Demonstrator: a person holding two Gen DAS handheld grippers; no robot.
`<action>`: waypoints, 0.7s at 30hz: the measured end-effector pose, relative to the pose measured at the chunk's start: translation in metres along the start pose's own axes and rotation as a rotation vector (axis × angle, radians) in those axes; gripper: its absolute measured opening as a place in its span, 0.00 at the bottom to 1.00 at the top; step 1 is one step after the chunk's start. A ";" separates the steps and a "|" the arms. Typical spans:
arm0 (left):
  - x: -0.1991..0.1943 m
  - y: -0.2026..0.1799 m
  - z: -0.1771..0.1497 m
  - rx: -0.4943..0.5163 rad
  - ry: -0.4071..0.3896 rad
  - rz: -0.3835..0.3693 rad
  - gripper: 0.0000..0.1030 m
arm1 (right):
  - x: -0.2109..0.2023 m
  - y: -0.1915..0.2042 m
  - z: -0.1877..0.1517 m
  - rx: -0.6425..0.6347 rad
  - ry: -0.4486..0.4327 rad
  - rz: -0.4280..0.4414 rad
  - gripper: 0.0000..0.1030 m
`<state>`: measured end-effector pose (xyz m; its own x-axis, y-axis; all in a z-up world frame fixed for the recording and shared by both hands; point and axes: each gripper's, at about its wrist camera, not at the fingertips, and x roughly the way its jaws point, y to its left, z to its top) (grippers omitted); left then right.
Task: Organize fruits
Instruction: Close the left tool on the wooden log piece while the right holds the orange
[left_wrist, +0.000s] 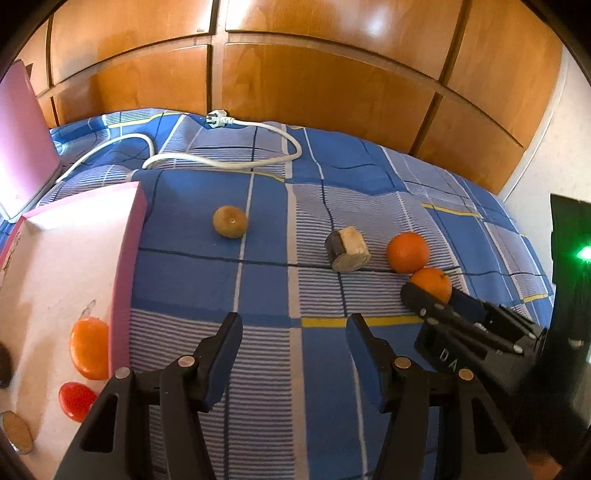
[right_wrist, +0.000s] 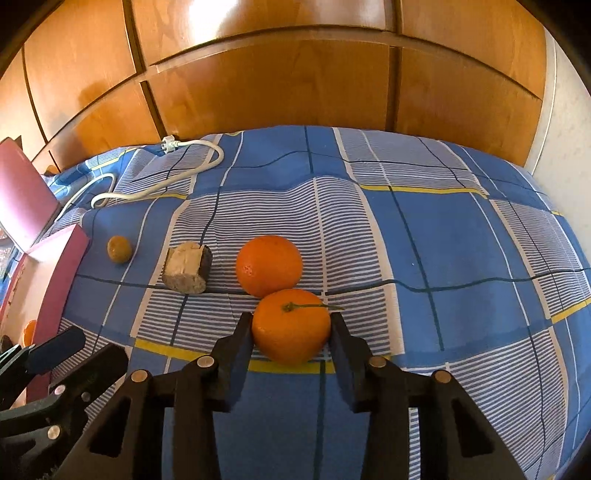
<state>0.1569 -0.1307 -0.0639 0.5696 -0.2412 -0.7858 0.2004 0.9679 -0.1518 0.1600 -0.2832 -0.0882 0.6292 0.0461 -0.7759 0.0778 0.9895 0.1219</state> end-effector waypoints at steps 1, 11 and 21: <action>0.001 -0.002 0.002 -0.002 -0.001 -0.003 0.57 | 0.000 0.000 0.000 0.000 0.000 0.000 0.40; 0.013 -0.003 0.020 -0.046 -0.014 -0.016 0.54 | 0.000 -0.001 0.000 -0.012 -0.006 0.013 0.40; 0.026 -0.011 0.033 -0.049 -0.016 -0.034 0.54 | 0.001 -0.002 0.002 -0.043 -0.016 -0.015 0.39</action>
<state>0.1957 -0.1498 -0.0631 0.5757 -0.2747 -0.7701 0.1810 0.9613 -0.2076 0.1619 -0.2854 -0.0884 0.6403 0.0296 -0.7676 0.0543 0.9950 0.0837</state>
